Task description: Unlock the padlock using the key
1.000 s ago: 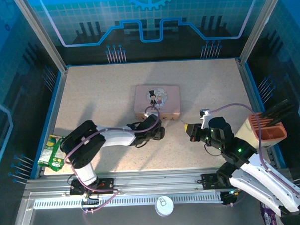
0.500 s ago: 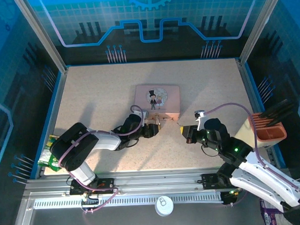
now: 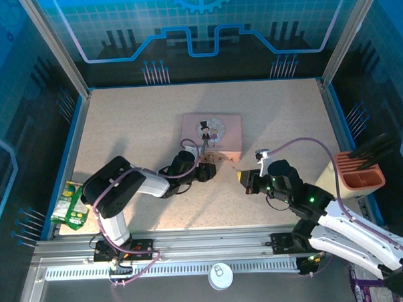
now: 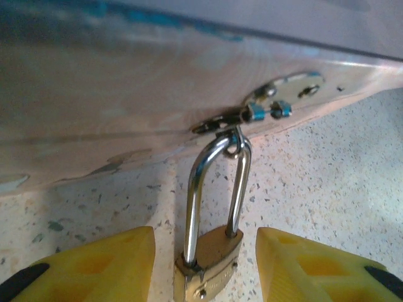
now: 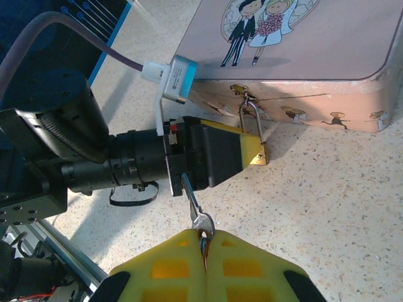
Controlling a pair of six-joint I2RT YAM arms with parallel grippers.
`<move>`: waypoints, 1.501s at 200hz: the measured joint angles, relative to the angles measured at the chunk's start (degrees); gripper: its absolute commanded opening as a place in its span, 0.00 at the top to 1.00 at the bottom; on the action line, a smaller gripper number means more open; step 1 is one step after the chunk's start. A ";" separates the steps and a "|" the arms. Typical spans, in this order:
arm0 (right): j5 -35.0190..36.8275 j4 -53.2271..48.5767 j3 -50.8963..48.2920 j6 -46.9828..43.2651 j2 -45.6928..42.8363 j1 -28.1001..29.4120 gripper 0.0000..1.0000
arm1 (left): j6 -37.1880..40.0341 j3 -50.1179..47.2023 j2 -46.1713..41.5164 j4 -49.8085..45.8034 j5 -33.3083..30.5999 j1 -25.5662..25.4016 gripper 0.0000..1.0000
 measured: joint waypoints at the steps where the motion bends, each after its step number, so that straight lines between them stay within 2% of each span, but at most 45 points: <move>1: 0.02 0.04 0.00 0.00 0.02 0.00 1.00 | -0.02 0.02 0.02 0.00 0.00 0.00 0.56; 93: 0.63 2.45 -1.29 1.29 1.22 1.11 1.00 | -0.55 1.70 1.60 0.11 -0.11 -0.02 0.81; 164: 0.94 3.37 -2.84 3.67 1.20 0.92 1.00 | -2.40 0.09 0.00 0.83 -0.11 -0.07 0.87; 208: -3.52 6.27 -7.10 6.51 1.64 -5.55 1.00 | -5.20 -0.87 -3.21 -2.19 0.96 -0.04 0.89; 236: -5.95 8.35 -8.92 7.82 3.50 -6.58 1.00 | -7.21 -0.87 -4.98 -5.40 1.42 0.04 0.90; 300: -10.67 19.63 -13.18 13.44 10.34 -6.91 1.00 | -14.82 -0.52 -5.79 -6.71 3.32 0.04 0.96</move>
